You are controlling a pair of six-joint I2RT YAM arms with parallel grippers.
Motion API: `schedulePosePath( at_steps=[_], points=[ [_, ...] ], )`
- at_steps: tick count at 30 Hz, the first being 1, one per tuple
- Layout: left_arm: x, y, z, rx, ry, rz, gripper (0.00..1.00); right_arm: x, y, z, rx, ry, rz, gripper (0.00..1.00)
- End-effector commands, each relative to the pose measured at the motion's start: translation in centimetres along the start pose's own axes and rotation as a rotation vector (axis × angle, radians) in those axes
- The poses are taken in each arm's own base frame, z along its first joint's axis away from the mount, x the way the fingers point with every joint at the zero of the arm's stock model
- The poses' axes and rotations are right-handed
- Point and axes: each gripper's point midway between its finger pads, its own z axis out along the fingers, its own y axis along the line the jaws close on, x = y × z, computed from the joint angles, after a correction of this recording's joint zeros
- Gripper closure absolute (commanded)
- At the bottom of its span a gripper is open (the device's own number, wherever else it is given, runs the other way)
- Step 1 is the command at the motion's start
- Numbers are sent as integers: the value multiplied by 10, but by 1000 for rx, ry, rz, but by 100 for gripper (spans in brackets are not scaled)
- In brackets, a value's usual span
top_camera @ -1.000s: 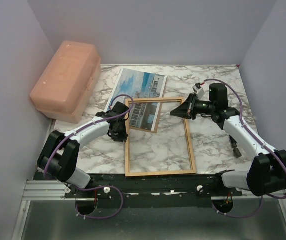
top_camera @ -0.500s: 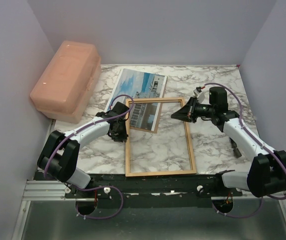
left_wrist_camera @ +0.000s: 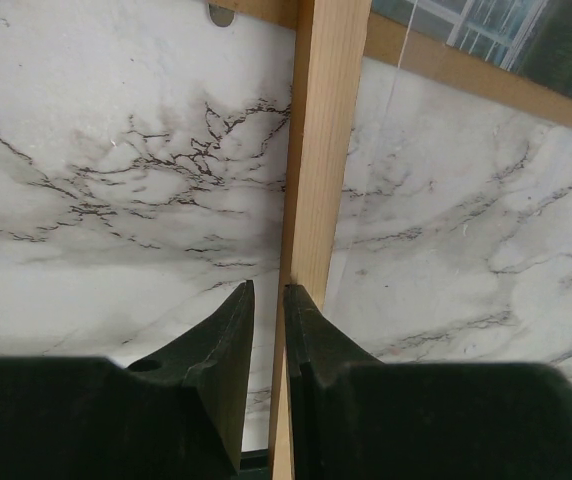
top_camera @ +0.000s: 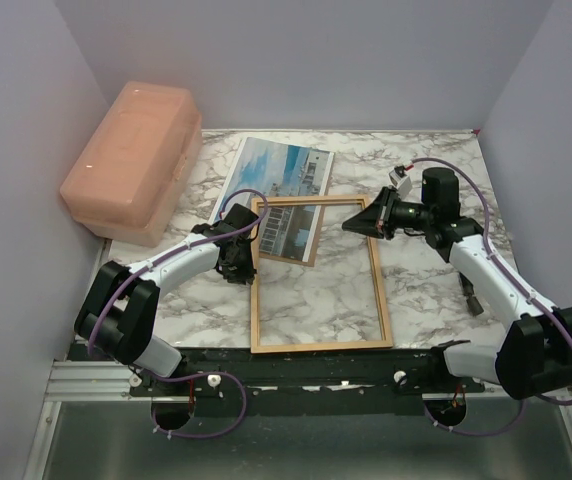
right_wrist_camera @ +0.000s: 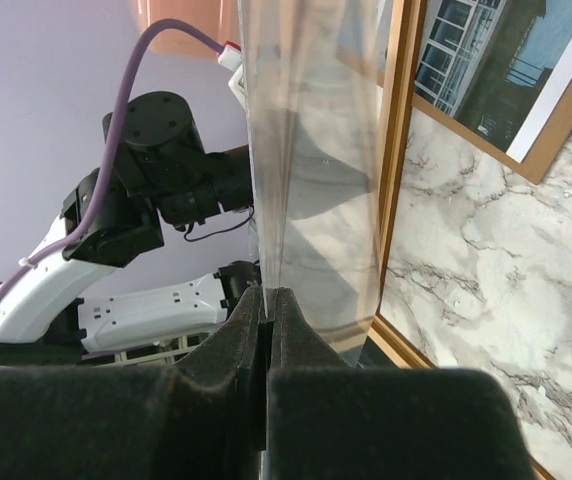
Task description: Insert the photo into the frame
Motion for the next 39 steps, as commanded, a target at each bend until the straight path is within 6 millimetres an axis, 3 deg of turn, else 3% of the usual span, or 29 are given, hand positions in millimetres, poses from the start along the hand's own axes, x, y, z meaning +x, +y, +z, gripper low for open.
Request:
schedulePosePath(
  at_steps=[1,11,26,39],
  points=[
    [4,8,10,-48,2,23,80,-4,19,-5,-31,-18,-29,100],
    [4,8,10,-47,0,23,80,-1,13,-3,-29,-4,-12,99],
    [4,8,10,-47,1,21,80,-1,35,-13,-61,-12,-26,100],
    [4,9,10,-48,-1,21,80,16,-1,-10,21,11,-4,100]
  ],
)
